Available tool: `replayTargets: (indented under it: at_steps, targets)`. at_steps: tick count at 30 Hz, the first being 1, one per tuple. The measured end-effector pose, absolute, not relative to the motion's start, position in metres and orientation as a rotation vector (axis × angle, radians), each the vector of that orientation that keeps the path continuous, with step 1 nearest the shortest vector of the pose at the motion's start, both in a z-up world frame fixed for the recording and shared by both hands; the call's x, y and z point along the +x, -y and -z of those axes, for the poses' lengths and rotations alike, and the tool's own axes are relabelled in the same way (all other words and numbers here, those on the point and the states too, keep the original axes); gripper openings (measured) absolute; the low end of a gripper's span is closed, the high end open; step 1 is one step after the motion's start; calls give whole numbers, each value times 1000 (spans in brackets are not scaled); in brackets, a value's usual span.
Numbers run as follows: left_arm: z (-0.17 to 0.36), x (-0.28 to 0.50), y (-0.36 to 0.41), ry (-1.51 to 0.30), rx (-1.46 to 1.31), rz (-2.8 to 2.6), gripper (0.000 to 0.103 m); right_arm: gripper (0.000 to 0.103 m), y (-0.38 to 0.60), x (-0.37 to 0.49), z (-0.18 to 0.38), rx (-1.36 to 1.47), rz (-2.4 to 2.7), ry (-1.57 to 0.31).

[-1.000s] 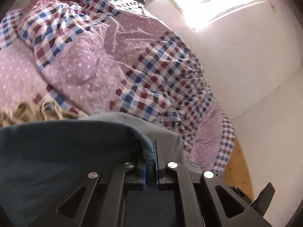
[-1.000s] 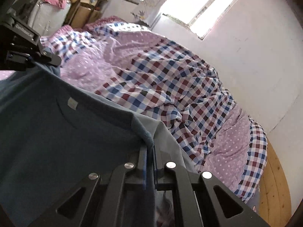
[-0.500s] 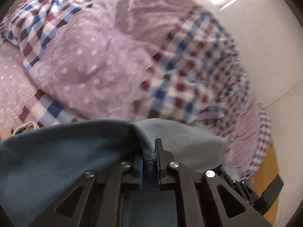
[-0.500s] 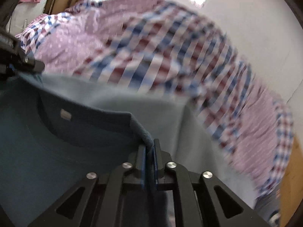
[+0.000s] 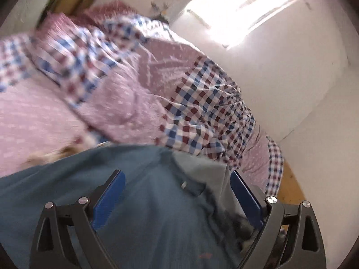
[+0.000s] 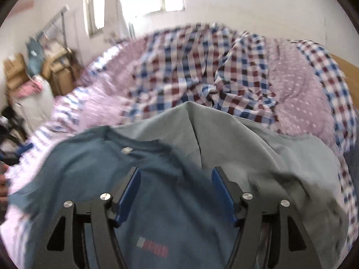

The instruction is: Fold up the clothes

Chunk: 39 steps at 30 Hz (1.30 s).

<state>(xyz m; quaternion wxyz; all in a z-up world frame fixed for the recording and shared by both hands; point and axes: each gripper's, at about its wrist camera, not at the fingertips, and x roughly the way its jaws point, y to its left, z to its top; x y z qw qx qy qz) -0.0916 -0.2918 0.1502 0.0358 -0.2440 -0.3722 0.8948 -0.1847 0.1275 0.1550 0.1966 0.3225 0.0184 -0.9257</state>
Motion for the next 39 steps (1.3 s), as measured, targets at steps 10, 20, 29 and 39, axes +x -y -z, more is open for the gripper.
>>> replayTargets:
  at_steps: [10, 20, 29, 39]
  targets:
    - [-164, 126, 242, 867, -755, -2807, 97, 75, -246, 58, -161, 926, 2637, -57]
    - [-100, 253, 174, 894, -912, -2699, 97, 75, -318, 181, -98, 1022, 2699, 256]
    - [-30, 305, 235, 1253, -1179, -2755, 97, 75, -311, 202, -88, 982, 2653, 190]
    - [2, 322, 237, 1258, -1422, -2697, 84, 75, -244, 207, -93, 894, 2556, -40]
